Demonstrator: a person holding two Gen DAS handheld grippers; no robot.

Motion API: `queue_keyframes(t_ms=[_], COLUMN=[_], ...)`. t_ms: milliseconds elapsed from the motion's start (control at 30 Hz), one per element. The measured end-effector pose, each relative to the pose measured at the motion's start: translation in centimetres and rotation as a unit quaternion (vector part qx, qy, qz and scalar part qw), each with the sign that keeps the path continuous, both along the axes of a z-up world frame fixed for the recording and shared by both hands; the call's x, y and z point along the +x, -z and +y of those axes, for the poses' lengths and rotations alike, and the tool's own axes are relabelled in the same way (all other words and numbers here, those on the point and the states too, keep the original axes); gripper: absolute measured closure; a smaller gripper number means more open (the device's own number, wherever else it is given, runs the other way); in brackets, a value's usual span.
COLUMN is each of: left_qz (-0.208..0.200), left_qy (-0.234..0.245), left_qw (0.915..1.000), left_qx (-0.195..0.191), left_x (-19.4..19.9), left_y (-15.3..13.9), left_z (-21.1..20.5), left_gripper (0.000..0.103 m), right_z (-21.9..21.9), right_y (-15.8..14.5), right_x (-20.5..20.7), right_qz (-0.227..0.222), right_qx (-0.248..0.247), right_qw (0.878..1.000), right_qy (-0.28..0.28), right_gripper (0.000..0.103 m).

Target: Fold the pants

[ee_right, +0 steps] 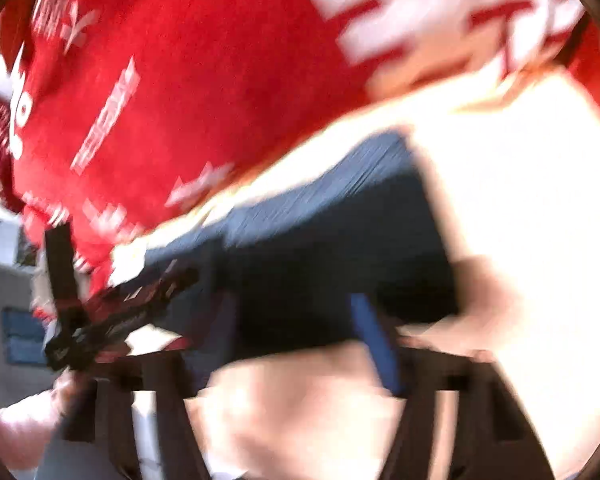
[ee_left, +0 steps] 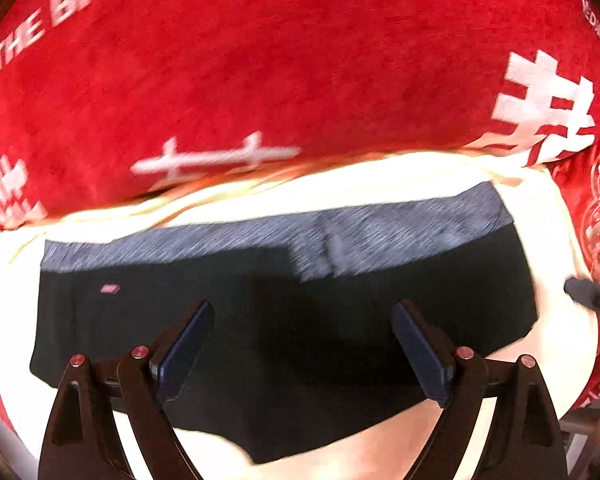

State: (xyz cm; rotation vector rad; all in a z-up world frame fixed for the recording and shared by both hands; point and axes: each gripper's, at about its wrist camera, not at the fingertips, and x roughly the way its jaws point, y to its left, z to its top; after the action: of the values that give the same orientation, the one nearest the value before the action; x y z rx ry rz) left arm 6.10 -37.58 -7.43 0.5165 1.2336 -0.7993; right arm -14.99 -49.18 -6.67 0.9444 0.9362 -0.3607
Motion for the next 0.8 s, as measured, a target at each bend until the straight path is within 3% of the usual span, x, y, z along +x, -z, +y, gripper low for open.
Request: queue_keyframes(t_ms=[33, 100, 133, 267, 333, 433, 567, 667, 800], left_qz=[0.000, -0.009, -0.011, -0.003, -0.016, -0.005, 0.013, 0.029, 0.002], left_qy=[0.003, 0.009, 0.010, 0.009, 0.006, -0.010, -0.026, -0.040, -0.021], left_qw=[1.0000, 0.9998, 0.9997, 0.9999, 0.9998, 0.9990, 0.9983, 0.9977, 0.9981], left_qx=[-0.004, -0.015, -0.018, -0.012, 0.014, 0.043, 0.050, 0.046, 0.058], left_x=[-0.2, -1.0, -1.2, -1.7, -1.9, -1.8, -1.6, -1.4, -2.0], left_y=[0.3, 0.6, 0.8, 3.4, 5.0, 7.0, 8.7, 9.0, 8.5], left_z=[-0.9, -3.2, -3.8, -6.5, -6.9, -5.9, -3.7, -2.9, -3.1], left_gripper=[0.011, 0.011, 0.011, 0.011, 0.011, 0.011, 0.001, 0.000, 0.000], right_z=[-1.3, -4.5, -6.4, -9.5, -9.7, -9.2, -8.0, -6.9, -5.7], right_y=[0.1, 1.6, 3.2, 8.0, 9.8, 10.1, 9.2, 8.9, 7.4], right_x=[-0.1, 0.2, 0.2, 0.8, 1.5, 2.1, 2.7, 3.7, 4.6], right_qz=[0.011, 0.034, 0.036, 0.003, 0.001, 0.001, 0.013, 0.049, 0.101], right_qx=[-0.010, 0.000, 0.023, 0.111, 0.132, 0.153, 0.128, 0.078, -0.002], right_qw=[1.000, 0.999, 0.999, 0.992, 0.991, 0.988, 0.992, 0.995, 0.992], right_qy=[0.008, 0.022, 0.033, 0.053, 0.038, 0.036, 0.005, -0.030, -0.069], right_gripper=[0.034, 0.060, 0.067, 0.067, 0.067, 0.068, 0.067, 0.067, 0.065])
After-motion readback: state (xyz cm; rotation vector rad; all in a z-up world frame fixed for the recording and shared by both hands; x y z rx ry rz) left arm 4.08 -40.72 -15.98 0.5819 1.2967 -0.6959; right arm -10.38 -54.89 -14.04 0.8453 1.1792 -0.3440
